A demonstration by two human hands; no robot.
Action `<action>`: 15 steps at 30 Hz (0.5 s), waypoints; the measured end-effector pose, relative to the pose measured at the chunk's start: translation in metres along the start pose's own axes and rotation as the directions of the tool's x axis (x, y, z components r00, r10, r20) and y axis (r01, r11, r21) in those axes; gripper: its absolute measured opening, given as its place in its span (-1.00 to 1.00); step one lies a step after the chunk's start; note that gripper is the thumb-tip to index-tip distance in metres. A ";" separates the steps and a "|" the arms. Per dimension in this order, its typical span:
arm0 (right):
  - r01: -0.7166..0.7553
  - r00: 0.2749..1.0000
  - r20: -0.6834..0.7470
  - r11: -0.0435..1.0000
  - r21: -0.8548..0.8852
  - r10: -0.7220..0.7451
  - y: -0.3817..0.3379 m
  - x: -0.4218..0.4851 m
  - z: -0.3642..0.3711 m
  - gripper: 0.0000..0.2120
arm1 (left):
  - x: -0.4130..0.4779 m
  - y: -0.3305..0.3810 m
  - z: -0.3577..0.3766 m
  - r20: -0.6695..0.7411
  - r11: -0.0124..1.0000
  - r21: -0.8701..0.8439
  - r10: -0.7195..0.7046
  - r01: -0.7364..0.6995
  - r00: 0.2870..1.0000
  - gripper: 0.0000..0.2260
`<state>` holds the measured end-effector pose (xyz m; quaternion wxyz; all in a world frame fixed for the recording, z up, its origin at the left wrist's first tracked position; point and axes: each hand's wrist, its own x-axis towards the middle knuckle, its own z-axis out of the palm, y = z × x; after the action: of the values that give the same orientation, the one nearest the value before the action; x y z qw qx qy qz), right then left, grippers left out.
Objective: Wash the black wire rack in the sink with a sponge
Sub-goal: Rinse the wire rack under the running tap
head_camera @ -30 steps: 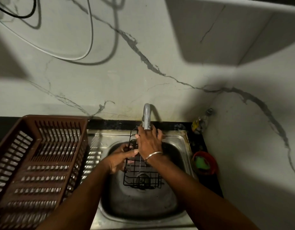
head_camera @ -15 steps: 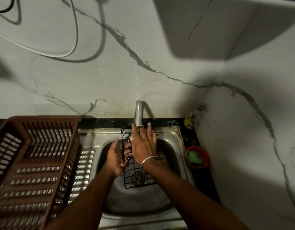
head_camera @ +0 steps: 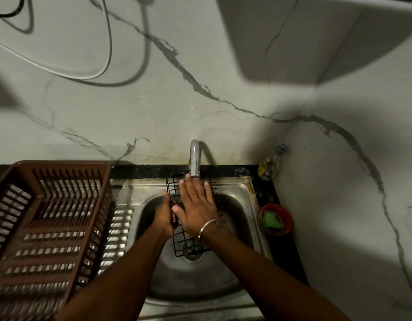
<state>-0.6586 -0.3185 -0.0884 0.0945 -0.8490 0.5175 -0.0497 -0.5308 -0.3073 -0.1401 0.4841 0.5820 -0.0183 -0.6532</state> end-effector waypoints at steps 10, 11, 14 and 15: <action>-0.158 0.986 -0.047 0.987 0.038 0.160 -0.005 0.017 -0.008 -0.30 | -0.012 -0.004 0.011 -0.067 0.998 0.028 0.066 -0.065 0.996 -0.32; -0.121 0.992 -0.033 0.993 0.004 0.121 -0.009 0.018 -0.008 -0.29 | -0.011 -0.005 0.010 -0.040 0.997 0.010 0.076 -0.076 0.996 -0.34; 0.049 0.999 -0.008 0.997 -0.055 -0.049 -0.013 0.012 -0.002 -0.32 | -0.014 -0.005 0.013 0.010 0.994 -0.094 0.065 -0.063 0.998 -0.41; -0.001 1.000 -0.017 1.000 -0.031 0.000 -0.011 0.011 -0.003 -0.32 | -0.011 -0.005 0.012 -0.019 0.995 -0.083 0.051 -0.053 0.999 -0.39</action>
<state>-0.6447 -0.3234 -0.0837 0.0767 -0.8498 0.5192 -0.0489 -0.5447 -0.3034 -0.1311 0.5250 0.5660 -0.0019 -0.6356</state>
